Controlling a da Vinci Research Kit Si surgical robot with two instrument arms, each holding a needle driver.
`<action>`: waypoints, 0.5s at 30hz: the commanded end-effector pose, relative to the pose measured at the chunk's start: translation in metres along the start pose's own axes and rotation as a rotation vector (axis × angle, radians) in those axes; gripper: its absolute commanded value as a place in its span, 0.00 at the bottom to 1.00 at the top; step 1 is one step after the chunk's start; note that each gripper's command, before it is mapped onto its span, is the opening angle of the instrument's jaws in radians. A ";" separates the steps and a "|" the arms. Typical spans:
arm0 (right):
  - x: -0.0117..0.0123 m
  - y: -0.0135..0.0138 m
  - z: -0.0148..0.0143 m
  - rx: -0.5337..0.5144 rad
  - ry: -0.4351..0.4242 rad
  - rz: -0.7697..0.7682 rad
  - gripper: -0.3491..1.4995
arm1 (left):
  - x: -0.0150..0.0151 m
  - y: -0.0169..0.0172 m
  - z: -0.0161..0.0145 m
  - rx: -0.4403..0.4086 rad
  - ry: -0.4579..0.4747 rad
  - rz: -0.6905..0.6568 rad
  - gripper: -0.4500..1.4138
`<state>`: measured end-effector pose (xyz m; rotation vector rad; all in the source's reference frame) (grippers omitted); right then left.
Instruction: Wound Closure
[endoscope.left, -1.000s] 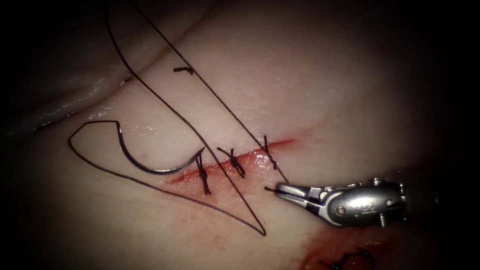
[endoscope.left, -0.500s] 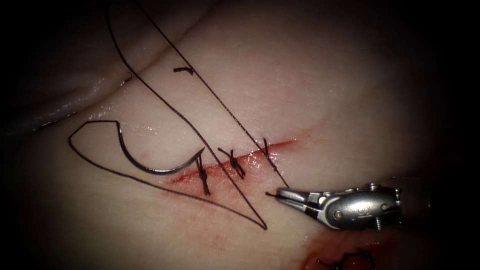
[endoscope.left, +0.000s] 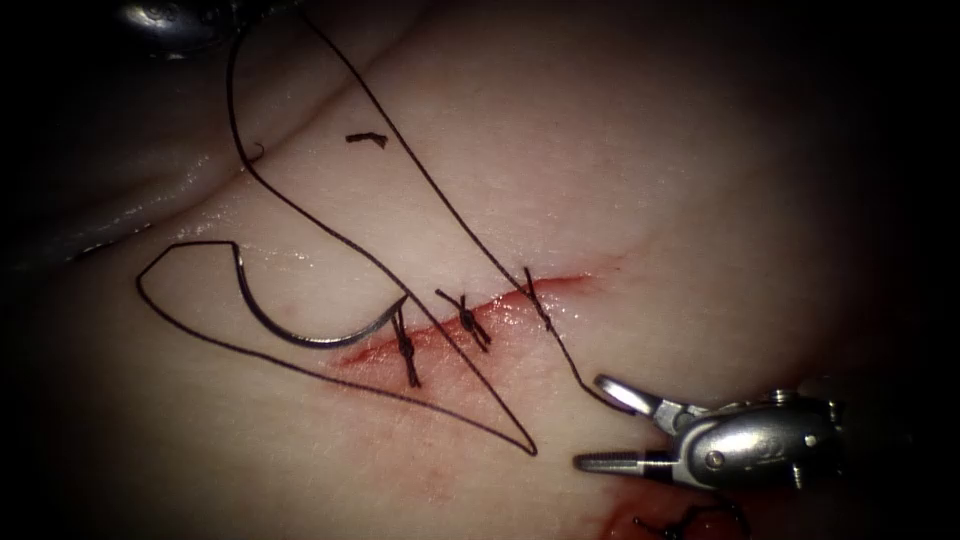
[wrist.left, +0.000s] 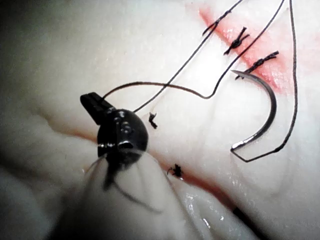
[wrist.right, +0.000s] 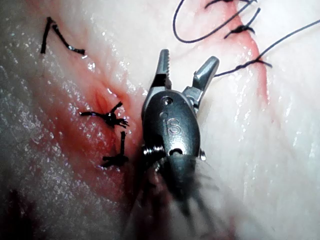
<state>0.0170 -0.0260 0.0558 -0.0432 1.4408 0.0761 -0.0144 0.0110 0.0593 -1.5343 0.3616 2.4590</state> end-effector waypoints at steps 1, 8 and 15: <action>0.0002 -0.0005 0.0004 0.009 0.005 0.015 0.89 | 0.0007 0.0011 0.0009 -0.019 0.028 -0.005 0.00; 0.0005 0.0006 -0.0013 0.029 0.009 0.097 0.88 | 0.0075 0.0075 0.0015 -0.092 0.163 -0.032 0.00; 0.0013 0.0037 -0.0016 0.044 -0.027 0.206 0.69 | 0.0127 0.0129 0.0010 -0.161 0.268 -0.039 0.00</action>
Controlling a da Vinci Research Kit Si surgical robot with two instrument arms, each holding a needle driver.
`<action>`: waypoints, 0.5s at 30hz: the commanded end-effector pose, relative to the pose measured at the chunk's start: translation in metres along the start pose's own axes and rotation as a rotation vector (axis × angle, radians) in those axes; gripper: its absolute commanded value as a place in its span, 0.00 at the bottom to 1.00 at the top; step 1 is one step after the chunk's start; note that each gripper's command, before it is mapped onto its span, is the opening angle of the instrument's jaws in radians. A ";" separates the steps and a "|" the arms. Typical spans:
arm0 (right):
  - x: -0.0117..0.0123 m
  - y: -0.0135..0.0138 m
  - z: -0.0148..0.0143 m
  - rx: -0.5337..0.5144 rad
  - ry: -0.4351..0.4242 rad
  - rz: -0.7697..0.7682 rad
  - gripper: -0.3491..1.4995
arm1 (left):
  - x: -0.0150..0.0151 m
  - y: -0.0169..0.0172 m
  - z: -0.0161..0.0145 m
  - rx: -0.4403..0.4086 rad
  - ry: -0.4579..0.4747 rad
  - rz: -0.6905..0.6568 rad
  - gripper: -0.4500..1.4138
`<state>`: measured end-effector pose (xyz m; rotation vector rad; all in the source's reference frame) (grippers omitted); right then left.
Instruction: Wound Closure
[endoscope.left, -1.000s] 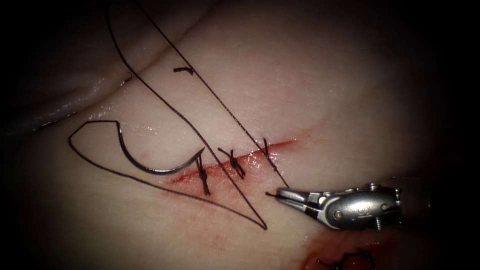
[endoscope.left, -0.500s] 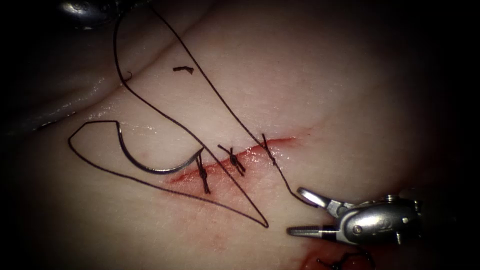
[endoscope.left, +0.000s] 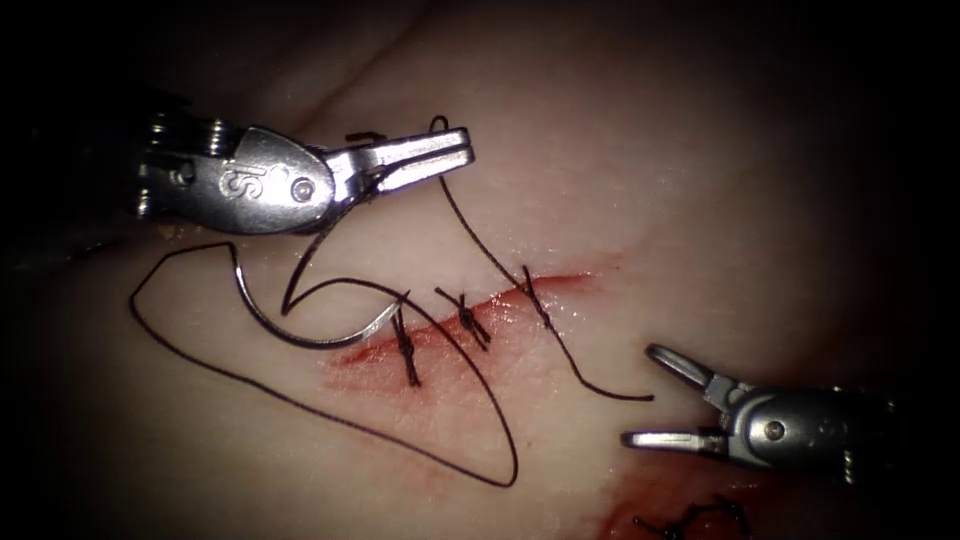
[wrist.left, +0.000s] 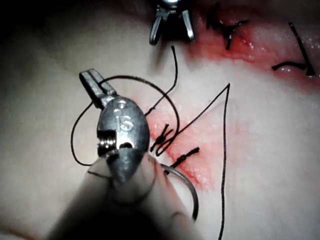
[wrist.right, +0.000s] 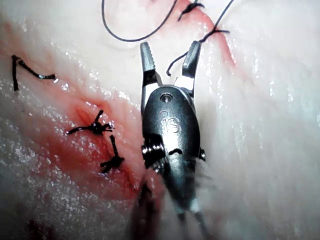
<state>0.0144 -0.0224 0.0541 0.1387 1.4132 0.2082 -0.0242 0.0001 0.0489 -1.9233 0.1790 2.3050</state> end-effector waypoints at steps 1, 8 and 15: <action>0.0001 0.0005 0.0011 -0.002 0.002 0.016 0.66 | 0.0000 0.0008 0.0006 -0.011 0.011 -0.001 0.00; 0.0017 0.0034 0.0039 0.016 0.013 0.078 0.34 | 0.0022 0.0034 0.0003 -0.073 0.080 -0.011 0.00; 0.0016 0.0050 0.0087 0.087 0.009 0.122 0.00 | 0.0015 0.0054 0.0012 -0.110 0.124 -0.067 0.00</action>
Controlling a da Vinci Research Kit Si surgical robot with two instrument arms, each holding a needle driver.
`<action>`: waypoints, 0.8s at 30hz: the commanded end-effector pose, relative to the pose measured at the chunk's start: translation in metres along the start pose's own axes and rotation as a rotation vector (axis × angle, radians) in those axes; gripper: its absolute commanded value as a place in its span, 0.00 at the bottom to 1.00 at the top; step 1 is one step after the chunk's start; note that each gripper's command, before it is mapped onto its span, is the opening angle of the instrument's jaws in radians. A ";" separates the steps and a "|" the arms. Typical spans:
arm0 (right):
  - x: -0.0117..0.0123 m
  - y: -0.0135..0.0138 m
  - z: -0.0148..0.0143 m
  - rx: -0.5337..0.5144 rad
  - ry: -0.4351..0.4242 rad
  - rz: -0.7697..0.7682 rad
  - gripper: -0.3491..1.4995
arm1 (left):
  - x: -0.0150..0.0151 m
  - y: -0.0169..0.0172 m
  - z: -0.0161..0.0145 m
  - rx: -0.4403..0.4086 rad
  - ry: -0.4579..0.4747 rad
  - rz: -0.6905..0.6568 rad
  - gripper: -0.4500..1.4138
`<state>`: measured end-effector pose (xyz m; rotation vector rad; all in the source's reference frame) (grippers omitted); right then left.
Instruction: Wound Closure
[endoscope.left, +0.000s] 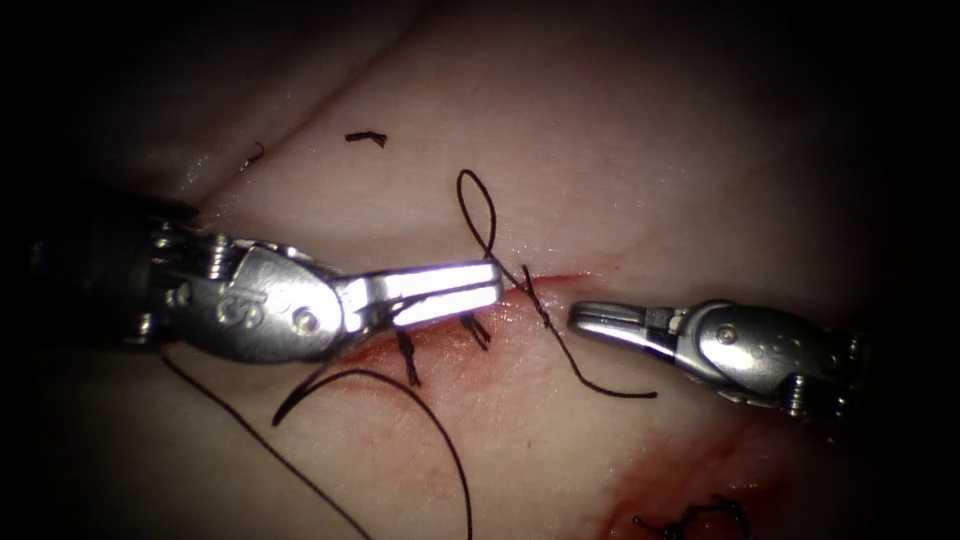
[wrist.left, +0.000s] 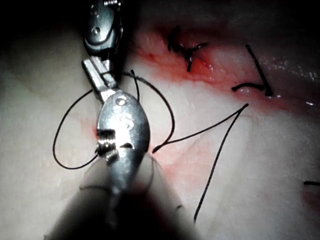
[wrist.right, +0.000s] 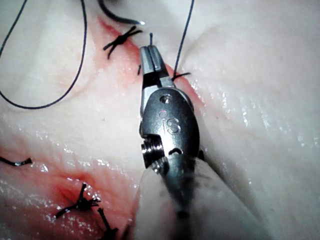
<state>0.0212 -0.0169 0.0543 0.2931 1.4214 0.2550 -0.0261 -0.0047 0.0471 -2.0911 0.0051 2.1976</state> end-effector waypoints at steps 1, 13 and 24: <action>-0.0004 0.0006 0.0026 0.008 0.002 -0.005 0.00 | -0.0008 0.0005 0.0008 -0.009 0.005 -0.016 0.00; -0.0010 0.0050 0.0073 -0.028 0.001 -0.001 0.00 | -0.0040 0.0025 0.0031 -0.137 0.003 -0.184 0.00; -0.0005 0.0064 0.0074 0.063 0.197 0.042 0.00 | -0.0067 0.0009 0.0026 -0.100 -0.041 -0.264 0.00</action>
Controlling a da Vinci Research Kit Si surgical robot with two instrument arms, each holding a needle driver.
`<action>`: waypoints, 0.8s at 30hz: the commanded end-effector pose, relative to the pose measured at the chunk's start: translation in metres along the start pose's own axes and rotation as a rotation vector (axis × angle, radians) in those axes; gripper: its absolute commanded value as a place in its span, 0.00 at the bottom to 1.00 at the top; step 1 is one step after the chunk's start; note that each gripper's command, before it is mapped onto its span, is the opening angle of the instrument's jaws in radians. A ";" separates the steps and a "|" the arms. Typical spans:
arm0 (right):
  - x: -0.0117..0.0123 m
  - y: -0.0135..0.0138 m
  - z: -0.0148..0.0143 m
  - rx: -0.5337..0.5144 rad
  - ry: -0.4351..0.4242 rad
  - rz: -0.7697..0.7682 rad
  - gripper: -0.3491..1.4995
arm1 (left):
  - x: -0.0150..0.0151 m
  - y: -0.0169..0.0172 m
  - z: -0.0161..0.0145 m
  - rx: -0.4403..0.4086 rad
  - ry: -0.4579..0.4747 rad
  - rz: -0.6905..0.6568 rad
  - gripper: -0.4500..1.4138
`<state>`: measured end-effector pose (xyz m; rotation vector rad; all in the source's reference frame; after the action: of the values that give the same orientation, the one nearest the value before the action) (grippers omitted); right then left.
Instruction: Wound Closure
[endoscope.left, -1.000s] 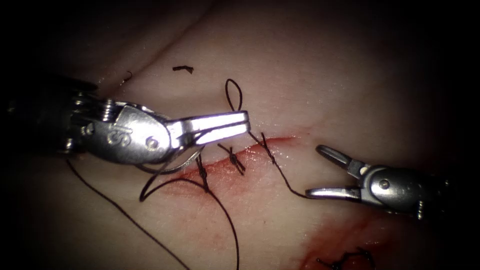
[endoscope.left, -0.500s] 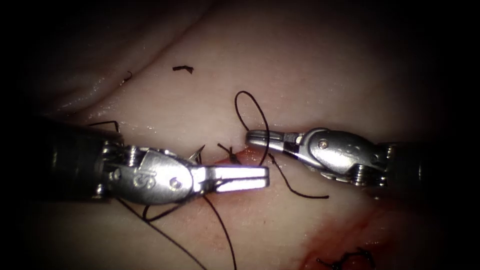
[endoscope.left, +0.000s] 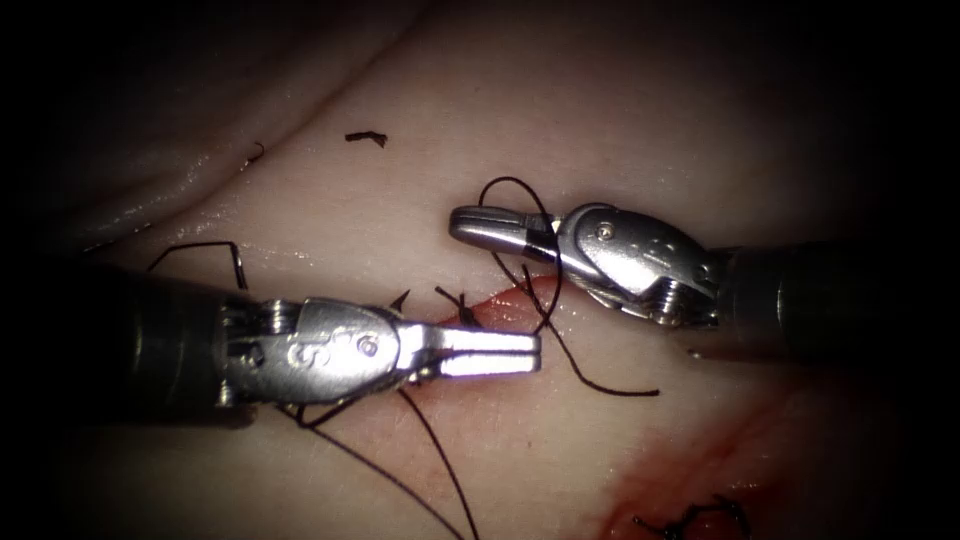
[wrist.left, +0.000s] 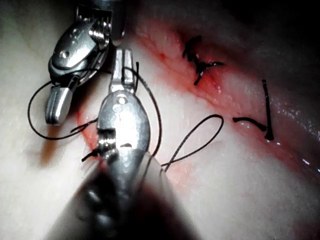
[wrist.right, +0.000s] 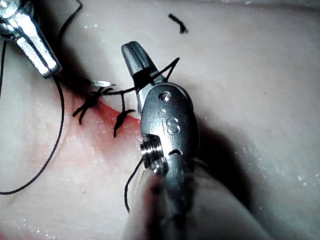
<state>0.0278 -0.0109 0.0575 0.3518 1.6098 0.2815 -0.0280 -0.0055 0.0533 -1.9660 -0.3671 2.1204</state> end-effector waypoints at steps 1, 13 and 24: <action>-0.0005 -0.0001 0.0006 0.019 0.027 0.003 0.00 | -0.0010 0.0000 0.0006 0.003 -0.003 -0.006 0.00; 0.0022 0.0011 -0.0014 0.132 0.229 0.066 0.00 | -0.0065 -0.0033 0.0003 0.067 -0.055 -0.006 0.00; 0.0034 0.0011 -0.0023 0.265 0.172 0.067 0.00 | -0.0079 -0.0051 0.0003 0.084 -0.083 -0.004 0.00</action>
<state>0.0248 -0.0083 0.0544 0.6019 1.8079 0.1416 -0.0272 -0.0028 0.0620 -1.8314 -0.2863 2.1846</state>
